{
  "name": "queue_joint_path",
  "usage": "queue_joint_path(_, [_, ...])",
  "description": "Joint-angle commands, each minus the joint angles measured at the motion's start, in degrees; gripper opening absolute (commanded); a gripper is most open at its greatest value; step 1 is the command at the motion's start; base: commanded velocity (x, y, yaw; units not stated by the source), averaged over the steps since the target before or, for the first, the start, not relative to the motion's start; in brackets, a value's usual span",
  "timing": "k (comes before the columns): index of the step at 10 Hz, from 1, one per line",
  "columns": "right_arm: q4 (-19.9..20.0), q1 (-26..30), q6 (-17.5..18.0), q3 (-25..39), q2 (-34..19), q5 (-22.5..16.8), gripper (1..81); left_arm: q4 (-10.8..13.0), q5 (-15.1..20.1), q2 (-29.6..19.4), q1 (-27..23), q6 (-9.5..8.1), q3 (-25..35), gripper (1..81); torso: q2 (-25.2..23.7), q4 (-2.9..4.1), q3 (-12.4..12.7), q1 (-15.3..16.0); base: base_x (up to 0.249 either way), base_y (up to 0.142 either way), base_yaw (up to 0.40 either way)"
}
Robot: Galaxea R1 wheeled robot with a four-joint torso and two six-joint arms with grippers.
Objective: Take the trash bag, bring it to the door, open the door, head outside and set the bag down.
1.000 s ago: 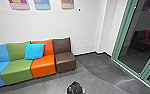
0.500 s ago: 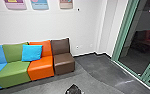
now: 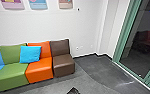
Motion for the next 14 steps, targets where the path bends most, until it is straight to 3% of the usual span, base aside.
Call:
queue_joint_path(1, [-0.48, 1.86, 0.05, 0.51, -0.31, -3.08, 81.1, 0.53, 3.17, -0.14, -2.04, 0.11, -0.19, 81.1, 0.0, 0.0, 0.0, 0.05, 0.148, 0.0, 0.0])
queue_joint_path(14, [-0.48, 1.77, -0.3, 0.6, -0.31, -3.17, 81.1, 0.53, 3.17, -0.14, -1.95, 0.03, -0.19, 81.1, 0.0, 0.0, 0.0, 0.05, 0.14, 0.0, 0.0])
